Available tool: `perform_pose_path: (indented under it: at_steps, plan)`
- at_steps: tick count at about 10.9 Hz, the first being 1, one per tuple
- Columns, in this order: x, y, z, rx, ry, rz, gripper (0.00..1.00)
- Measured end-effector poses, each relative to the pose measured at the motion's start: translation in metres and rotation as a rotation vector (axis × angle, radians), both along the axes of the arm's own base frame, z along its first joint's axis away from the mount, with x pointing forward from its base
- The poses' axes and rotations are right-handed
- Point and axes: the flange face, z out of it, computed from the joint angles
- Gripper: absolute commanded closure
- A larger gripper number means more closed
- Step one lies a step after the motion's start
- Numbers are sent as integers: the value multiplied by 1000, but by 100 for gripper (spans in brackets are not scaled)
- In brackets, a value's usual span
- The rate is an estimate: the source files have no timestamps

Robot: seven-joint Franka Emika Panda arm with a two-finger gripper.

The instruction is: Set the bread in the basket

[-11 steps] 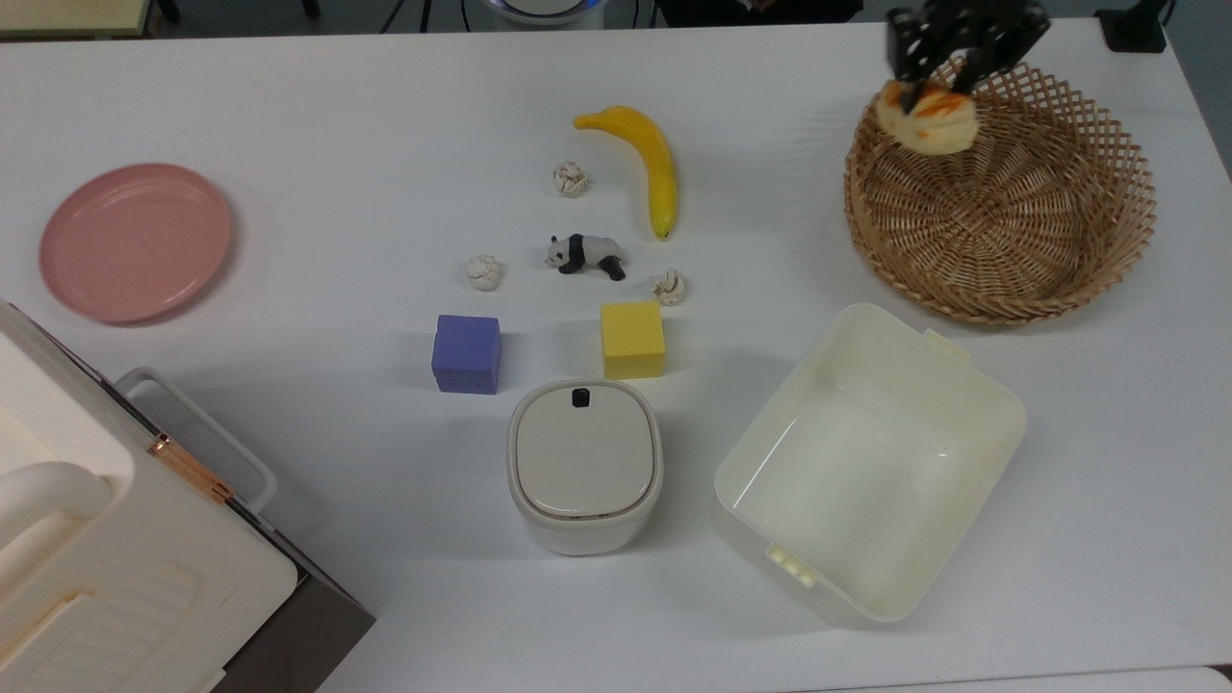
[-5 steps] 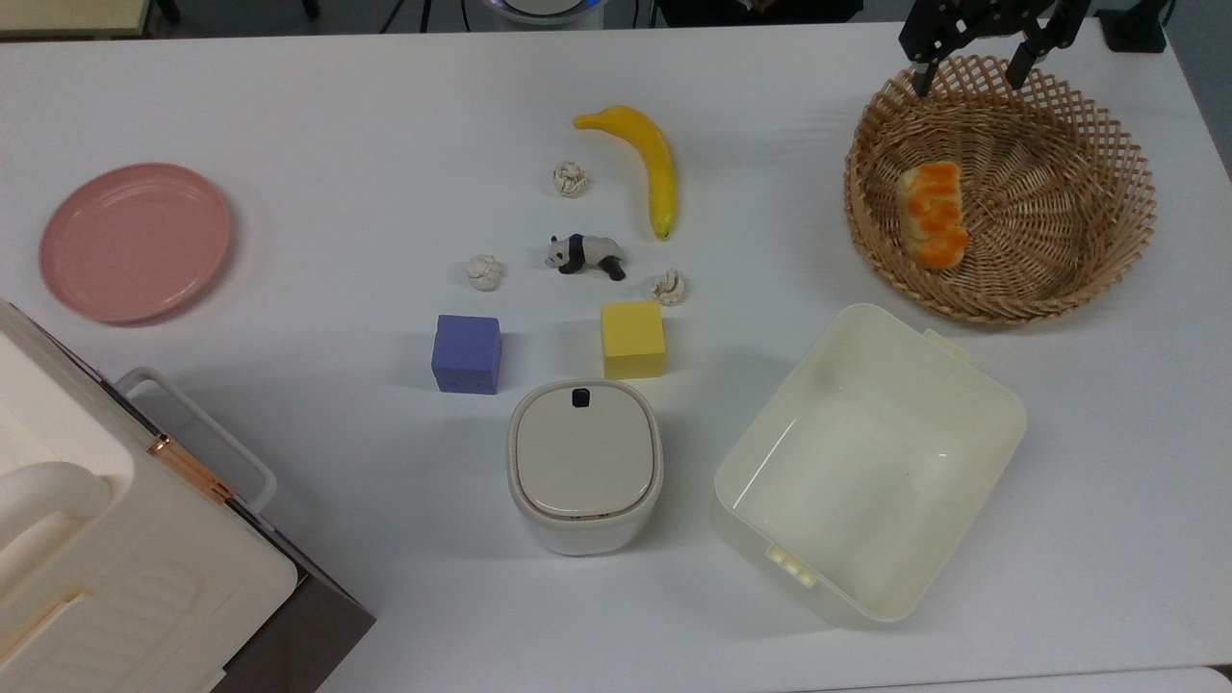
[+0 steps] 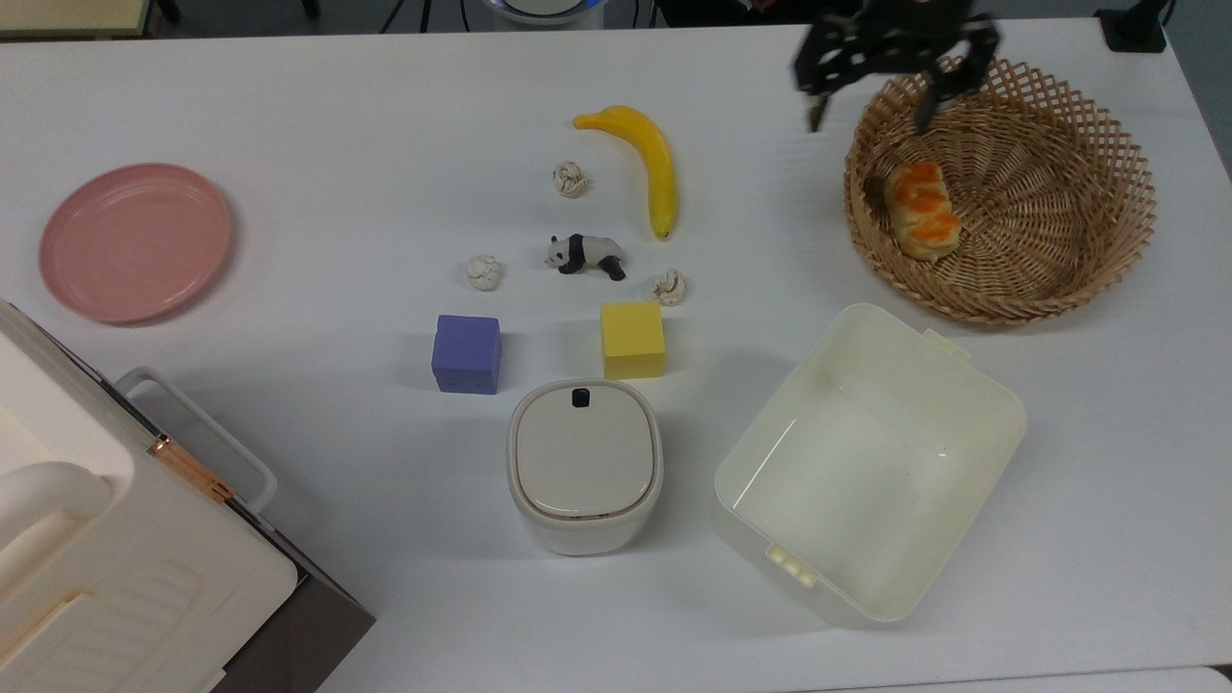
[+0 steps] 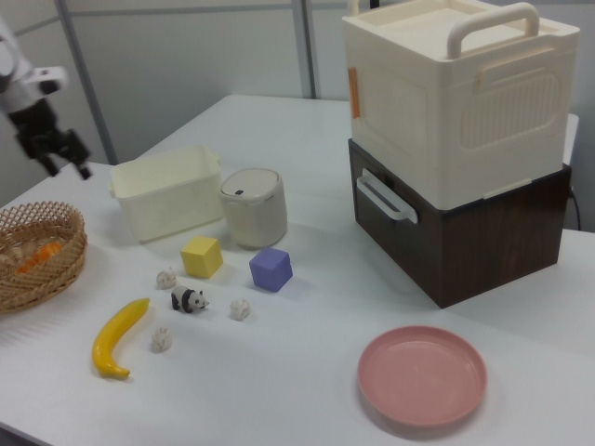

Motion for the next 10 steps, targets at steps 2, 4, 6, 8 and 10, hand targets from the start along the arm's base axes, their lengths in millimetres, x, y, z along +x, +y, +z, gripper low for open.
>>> perform_pose_path:
  at_steps: [2, 4, 6, 8, 10]
  plan:
    - [23, -71, 15, -48, 68, -20, 0]
    - [30, -134, 39, -68, 108, -31, 0]
    - [25, -195, 65, -63, 142, -36, 0]
    - [13, -246, 87, 2, 174, -32, 0]
    - [5, -279, 102, 40, 171, -51, 0]
